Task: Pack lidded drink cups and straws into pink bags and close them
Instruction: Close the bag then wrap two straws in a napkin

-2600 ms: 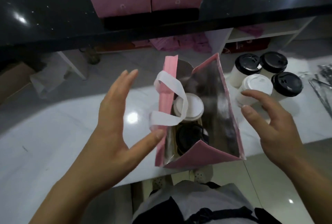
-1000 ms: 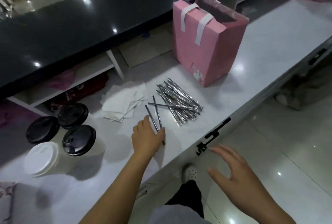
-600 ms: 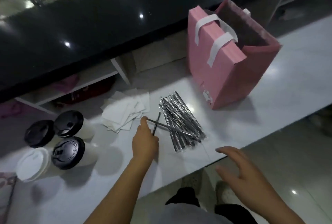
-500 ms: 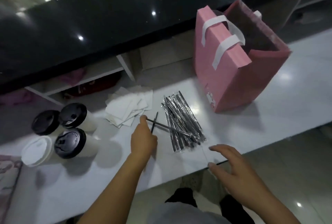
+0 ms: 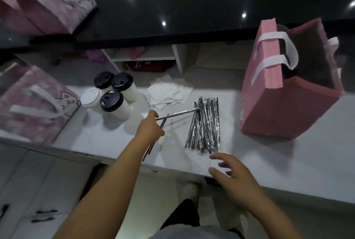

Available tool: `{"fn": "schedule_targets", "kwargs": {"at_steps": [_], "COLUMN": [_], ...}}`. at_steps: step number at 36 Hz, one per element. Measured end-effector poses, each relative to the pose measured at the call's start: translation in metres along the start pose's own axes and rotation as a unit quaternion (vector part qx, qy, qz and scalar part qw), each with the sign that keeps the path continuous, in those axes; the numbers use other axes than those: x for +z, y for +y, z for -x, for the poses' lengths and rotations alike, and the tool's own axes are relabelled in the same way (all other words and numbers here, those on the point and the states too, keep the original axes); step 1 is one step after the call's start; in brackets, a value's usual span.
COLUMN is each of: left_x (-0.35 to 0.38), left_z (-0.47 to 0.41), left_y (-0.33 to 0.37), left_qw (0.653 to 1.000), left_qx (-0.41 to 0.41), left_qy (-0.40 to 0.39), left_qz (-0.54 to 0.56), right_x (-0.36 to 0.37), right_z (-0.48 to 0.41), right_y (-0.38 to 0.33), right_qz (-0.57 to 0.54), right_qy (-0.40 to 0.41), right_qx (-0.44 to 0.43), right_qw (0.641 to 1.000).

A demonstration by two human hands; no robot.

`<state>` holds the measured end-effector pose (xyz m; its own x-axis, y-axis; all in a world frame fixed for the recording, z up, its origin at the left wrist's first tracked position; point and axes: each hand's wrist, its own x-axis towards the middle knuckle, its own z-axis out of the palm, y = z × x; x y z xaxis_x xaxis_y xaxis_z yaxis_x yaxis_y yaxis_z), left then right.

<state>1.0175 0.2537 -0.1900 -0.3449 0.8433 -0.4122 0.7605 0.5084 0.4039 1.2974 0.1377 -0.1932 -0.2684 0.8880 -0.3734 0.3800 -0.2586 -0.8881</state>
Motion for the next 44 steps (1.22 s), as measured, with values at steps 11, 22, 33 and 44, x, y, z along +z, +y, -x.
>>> {"fn": "schedule_targets", "kwargs": {"at_steps": [11,22,33,44], "left_x": [-0.001,0.0,-0.001,-0.011], "left_z": [-0.003,0.02,0.011,-0.016], "left_y": [0.011,-0.001,0.012,0.01], "left_qw": [0.955,0.872,0.846,0.841], "left_qx": [-0.013,0.041,0.151,0.208], "left_qy": [-0.192,-0.256,-0.265,-0.31], "left_qz": [0.224,0.415,0.437,0.392], "right_x": [0.0,0.032,0.05,0.067], "right_z": [-0.024,-0.061,-0.092,-0.104], "right_y": [-0.014,-0.049,-0.083,-0.084], "right_qz": [-0.037,-0.274,-0.318,-0.344], "right_qy": [-0.017,0.034,0.138,0.152], "right_qx": [0.024,0.133,0.094,0.152], "right_qw": [0.999,0.952,0.933,0.914]}}
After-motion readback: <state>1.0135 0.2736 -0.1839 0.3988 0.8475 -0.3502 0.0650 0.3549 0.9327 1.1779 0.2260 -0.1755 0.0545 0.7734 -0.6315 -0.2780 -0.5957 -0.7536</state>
